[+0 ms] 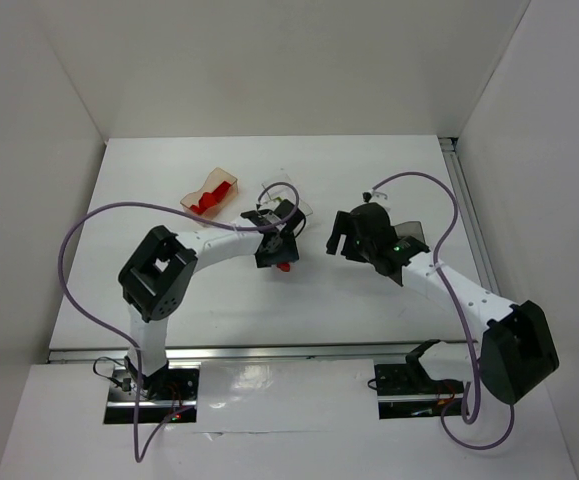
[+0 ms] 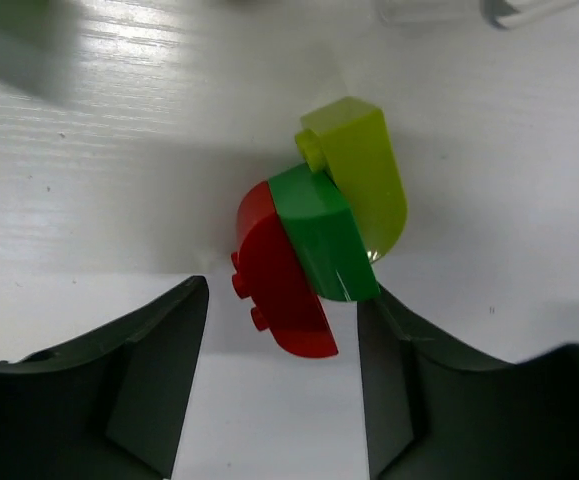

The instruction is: Sort the legos into containers by color

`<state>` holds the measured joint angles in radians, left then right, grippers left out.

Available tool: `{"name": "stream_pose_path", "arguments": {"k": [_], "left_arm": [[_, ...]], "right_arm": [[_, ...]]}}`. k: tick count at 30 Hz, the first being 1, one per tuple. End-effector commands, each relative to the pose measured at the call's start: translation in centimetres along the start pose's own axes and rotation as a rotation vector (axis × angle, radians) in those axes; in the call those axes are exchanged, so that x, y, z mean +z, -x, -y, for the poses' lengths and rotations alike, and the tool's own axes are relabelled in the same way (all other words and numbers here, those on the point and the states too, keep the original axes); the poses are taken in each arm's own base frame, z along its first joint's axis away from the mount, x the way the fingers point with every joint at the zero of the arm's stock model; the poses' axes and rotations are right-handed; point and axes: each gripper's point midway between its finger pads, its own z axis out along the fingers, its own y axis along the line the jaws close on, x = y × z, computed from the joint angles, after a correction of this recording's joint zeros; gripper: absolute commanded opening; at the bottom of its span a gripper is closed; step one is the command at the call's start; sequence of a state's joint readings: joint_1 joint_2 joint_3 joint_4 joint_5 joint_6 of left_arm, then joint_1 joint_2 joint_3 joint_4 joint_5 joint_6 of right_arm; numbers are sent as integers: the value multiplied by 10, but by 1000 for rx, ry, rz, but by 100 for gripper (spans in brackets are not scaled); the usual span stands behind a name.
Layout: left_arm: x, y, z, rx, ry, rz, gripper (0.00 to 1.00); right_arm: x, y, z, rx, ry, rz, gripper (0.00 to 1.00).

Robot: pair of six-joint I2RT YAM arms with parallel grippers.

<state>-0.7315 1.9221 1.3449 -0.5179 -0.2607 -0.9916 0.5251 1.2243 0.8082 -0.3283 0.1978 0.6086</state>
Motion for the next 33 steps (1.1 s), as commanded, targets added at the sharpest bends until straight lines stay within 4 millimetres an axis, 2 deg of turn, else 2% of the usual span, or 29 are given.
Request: {"name": "stream_pose_path", "arguments": {"k": [1,4,5,8,9,12,13,15,17,18,22,25,26,27,29,31,32,33], "left_arm": [[6,8,-1,-37,45,28,69],[9,8,-3,-33,61,28,55],[10,5,-6,-31,69,23,46],[11,0,-13,-26,83,12,30],[6,3,-11,-21,71,20,23],[-4,6,-18,12,72,44,12],[-5,4,-22,44,76,40,6],[-11,12,-26,57,68,64,0],[-13,9,-30,94,60,56,0],[-15,13,-32,95,58,63,0],[-23,20,-34,105,47,79,0],[-27,27,-41,92,48,90,0],[-32,30,-40,98,38,100,0],[-30,25,-45,103,53,85,0],[-32,31,-53,93,67,85,0],[-34,34,-66,73,91,77,0],[-42,42,-76,55,79,78,0],[-42,41,-75,55,71,70,0]], "right_arm": [[1,4,-3,1,7,2,86],[2,5,-5,1,6,1,86],[2,5,-5,1,6,1,86],[6,3,-4,-4,-11,-22,86],[8,3,-3,2,-27,-28,86],[11,3,-11,21,-9,-48,86],[15,1,-14,32,-4,-64,86],[19,-1,-21,51,18,-86,86],[29,-5,-26,80,32,-101,86],[35,-12,-30,81,38,-123,86],[50,-15,-47,78,63,-134,86],[61,-15,-65,-16,80,-152,86],[62,-19,-74,-79,90,-159,86],[64,-21,-80,-112,101,-163,86],[70,-29,-91,-198,115,-170,86],[80,-28,-90,-225,74,-163,86],[85,-29,-87,-257,28,-153,86],[84,-25,-90,-255,33,-146,86]]}}
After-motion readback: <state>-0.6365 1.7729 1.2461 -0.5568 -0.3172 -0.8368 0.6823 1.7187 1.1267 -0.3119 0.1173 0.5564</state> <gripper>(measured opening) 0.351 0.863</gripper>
